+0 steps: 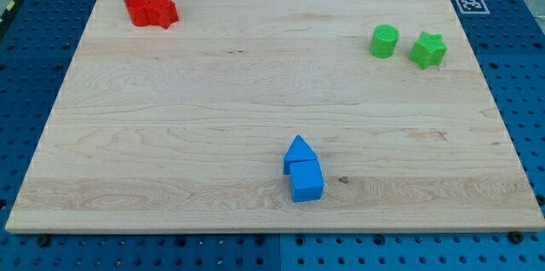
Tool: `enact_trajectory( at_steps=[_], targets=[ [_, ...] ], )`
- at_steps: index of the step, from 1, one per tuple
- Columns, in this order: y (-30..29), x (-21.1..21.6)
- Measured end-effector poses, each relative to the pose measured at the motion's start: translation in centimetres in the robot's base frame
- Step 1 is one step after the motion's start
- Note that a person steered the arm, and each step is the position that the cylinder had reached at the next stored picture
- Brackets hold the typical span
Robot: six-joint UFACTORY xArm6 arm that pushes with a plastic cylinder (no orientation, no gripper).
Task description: Push the red star towards the blue triangle
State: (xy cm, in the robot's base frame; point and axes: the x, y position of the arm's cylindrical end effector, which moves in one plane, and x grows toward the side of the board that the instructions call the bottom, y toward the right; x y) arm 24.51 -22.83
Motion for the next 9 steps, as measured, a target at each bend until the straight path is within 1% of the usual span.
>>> enact_trajectory(
  at_steps=[2, 3, 7, 9],
  targets=[
    [4.8, 2.8],
    [7.7, 3.3],
    [15.6, 15.1],
    [20.2, 22.0]
  ],
)
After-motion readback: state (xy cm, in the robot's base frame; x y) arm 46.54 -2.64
